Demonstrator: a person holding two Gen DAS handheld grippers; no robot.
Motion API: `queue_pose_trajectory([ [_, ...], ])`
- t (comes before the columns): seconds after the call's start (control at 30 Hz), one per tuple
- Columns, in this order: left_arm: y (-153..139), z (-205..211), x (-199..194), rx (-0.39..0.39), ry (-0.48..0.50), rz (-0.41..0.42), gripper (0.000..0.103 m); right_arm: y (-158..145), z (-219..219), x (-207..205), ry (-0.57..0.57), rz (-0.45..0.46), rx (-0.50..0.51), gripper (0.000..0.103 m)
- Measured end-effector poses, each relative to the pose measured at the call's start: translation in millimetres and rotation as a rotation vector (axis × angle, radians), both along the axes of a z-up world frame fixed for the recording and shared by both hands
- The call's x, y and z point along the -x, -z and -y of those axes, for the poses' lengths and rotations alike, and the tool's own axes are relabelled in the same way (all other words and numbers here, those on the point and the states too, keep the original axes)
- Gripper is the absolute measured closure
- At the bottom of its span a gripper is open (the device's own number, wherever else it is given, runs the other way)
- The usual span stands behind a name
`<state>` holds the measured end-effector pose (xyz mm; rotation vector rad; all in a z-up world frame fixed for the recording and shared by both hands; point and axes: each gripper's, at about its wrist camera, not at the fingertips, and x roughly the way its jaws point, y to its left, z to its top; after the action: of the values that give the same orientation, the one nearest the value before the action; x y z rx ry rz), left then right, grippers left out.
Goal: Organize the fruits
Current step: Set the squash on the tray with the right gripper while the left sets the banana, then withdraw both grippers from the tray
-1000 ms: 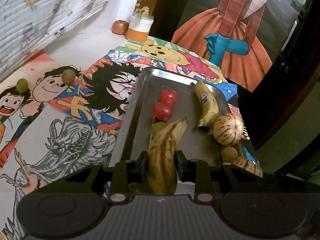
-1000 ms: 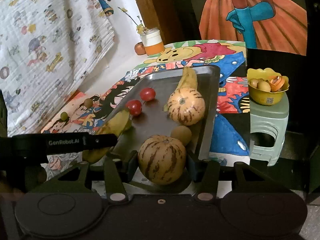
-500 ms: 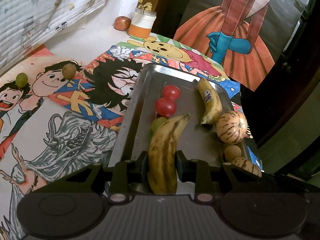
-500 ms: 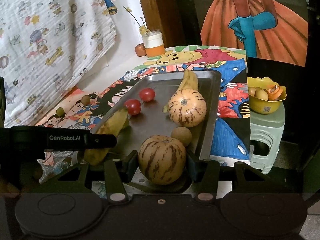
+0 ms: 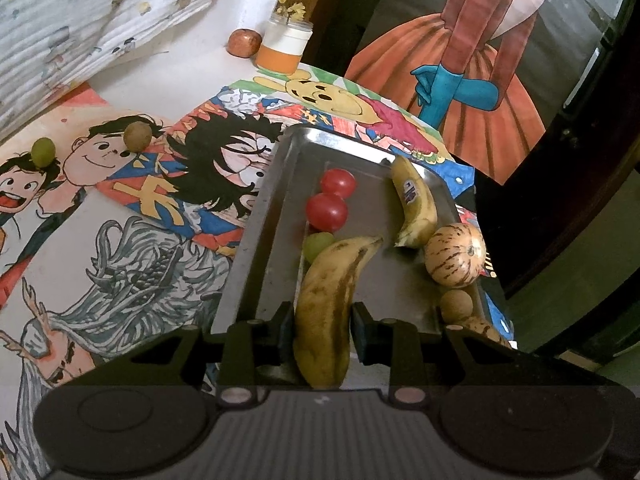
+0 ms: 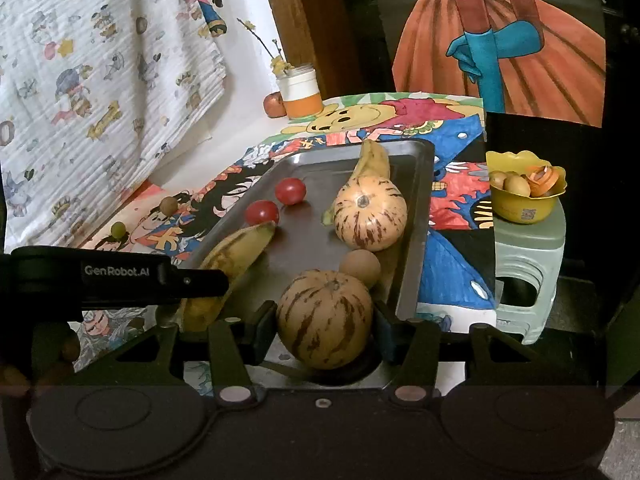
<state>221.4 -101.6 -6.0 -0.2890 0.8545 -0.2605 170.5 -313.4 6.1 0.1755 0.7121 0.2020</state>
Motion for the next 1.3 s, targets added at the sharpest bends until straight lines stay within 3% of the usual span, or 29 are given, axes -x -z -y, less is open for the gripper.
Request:
queue_pose_trajectory([
  [0.3,-11.0,-9.9,14.2,0.005,-0.02,0.021,0.053,-3.7,-6.1,15.2,0.022,0.038,-0.025,0.04],
  [0.53,-24.9,-25.0,36.3,0.019,-0.069,0.071,0.019,-9.9,-10.0,35.2,0.029,0.056,-0.045,0.024],
  [0.67,-33.1,-34.6,50.2,0.023,-0.105,0.108,0.001,-17.9,-11.3,48.8,0.032,0.076,-0.056,0.009],
  [0.77,-37.7,-40.0,61.8,0.023,-0.126,0.13,0.0,-25.0,-13.2,59.1,0.04,0.091,-0.046,0.001],
  [1.07,-42.1,-48.4,92.3,-0.059,-0.153,0.161,0.0,-35.0,-18.8,79.6,0.072,0.074,-0.01,0.001],
  [1.3,-41.4,-59.7,107.5,-0.078,-0.158,0.152,0.0,-37.5,-25.1,88.1,0.077,0.055,0.017,0.001],
])
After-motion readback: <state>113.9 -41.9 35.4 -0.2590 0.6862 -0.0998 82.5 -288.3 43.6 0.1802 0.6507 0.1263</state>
